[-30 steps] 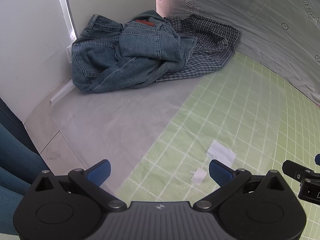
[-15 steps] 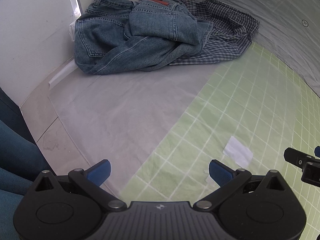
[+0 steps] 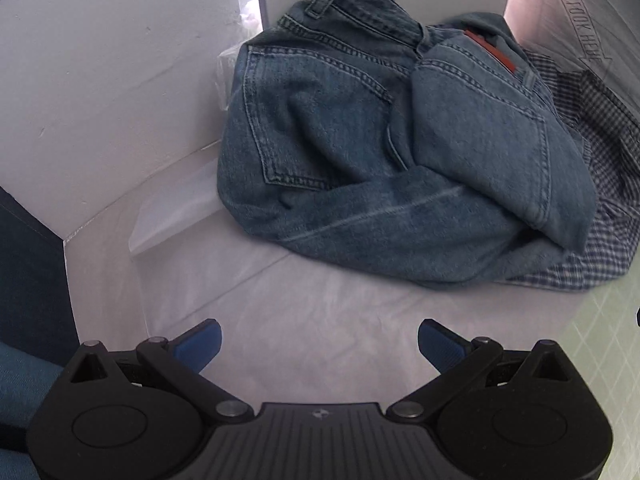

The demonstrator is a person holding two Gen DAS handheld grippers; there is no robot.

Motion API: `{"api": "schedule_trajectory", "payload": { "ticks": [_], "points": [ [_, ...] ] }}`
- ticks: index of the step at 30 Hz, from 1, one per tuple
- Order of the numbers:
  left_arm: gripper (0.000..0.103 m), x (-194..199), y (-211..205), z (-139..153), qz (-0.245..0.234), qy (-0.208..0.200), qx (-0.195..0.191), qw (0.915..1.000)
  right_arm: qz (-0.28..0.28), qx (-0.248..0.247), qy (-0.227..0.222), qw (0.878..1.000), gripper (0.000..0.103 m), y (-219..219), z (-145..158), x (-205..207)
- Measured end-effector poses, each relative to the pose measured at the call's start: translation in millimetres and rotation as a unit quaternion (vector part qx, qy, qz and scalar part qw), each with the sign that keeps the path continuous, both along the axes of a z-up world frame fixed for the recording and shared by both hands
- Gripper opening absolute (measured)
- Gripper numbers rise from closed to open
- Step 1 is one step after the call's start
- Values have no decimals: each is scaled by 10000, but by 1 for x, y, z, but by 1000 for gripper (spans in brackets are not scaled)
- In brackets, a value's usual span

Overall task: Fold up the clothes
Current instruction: 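Reach both grippers into the pile and grasp the blue jeans waistband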

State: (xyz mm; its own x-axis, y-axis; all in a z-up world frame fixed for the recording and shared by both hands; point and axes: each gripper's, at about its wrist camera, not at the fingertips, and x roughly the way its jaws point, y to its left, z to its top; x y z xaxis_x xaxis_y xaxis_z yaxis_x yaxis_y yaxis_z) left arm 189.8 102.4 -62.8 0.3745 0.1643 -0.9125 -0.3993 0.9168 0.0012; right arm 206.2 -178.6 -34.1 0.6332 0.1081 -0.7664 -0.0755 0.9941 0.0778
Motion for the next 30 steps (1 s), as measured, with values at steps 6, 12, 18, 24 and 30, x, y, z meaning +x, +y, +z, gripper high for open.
{"api": "schedule_trajectory", "payload": {
  "ticks": [6,12,18,24,30],
  "points": [
    [101,38,14,-9,171,-69,-210,9996,169,427,-97,9989,89,34,4,60],
    [91,62,5,-24,-49,-56,-452,9990,272,575,81,9979,74,54,-10,91],
    [66,70,-4,-31,-268,-198,-612,9976,337,796,426,9953,52,62,-34,111],
    [18,57,-8,-20,-262,-486,-608,9966,790,685,-8,9945,7,67,-31,95],
    [9,32,-17,9,-493,-854,-613,9932,484,731,-593,9944,4,41,2,59]
  ]
}}
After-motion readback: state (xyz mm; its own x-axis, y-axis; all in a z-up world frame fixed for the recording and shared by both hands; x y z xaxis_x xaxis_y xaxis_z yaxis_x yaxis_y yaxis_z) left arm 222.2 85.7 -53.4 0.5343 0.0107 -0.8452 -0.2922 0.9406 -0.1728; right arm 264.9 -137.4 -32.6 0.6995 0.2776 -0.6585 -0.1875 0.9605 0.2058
